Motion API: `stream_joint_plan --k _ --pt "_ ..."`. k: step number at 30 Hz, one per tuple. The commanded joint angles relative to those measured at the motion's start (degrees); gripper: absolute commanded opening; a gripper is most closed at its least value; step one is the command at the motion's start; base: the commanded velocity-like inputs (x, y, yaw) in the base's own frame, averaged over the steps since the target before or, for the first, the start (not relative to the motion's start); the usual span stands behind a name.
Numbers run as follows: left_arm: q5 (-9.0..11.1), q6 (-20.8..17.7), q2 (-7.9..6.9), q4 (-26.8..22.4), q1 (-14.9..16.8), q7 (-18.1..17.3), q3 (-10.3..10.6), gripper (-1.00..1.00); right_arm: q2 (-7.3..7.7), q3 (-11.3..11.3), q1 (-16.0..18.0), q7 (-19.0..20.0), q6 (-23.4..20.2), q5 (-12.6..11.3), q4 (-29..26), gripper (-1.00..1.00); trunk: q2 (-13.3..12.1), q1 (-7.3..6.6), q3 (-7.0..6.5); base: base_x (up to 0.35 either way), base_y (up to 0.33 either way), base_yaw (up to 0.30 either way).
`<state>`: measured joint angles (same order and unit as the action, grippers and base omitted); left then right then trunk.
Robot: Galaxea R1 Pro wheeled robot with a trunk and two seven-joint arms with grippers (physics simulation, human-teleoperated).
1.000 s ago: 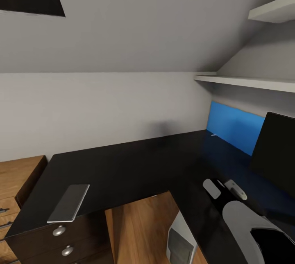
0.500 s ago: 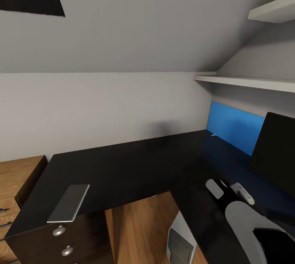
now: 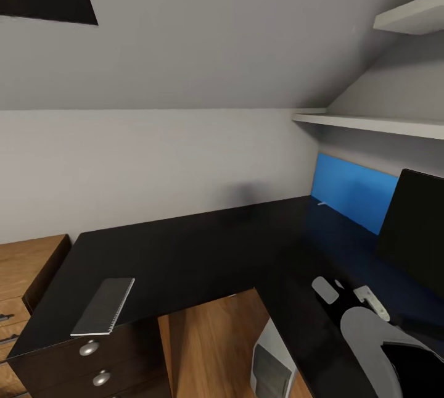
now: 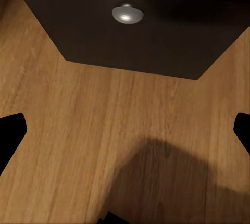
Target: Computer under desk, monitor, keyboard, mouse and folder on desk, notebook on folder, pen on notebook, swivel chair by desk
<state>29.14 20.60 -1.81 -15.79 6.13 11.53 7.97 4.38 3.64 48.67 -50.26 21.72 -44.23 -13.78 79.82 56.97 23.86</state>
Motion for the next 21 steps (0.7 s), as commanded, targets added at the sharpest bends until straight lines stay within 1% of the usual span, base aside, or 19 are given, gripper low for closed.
stream_joint_plan --k 1,18,21 --pt "0.21 0.14 -0.04 -0.02 0.03 0.45 0.51 1.0 -0.01 0.15 0.02 0.03 0.39 -0.33 -0.05 -1.0 0.04 0.0 0.06 0.0 0.0 0.0" --pt "0.21 0.14 -0.05 -0.03 0.04 0.51 0.38 1.0 0.37 -0.02 0.02 1.71 0.41 -0.17 -0.13 -1.0 0.04 0.0 0.06 0.0 0.0 0.0" --pt "0.21 0.14 -0.04 -0.03 0.03 0.51 0.41 1.0 0.37 -0.03 0.05 1.73 0.43 -0.16 -0.15 -1.0 1.24 0.66 0.6 0.0 0.0 0.0"
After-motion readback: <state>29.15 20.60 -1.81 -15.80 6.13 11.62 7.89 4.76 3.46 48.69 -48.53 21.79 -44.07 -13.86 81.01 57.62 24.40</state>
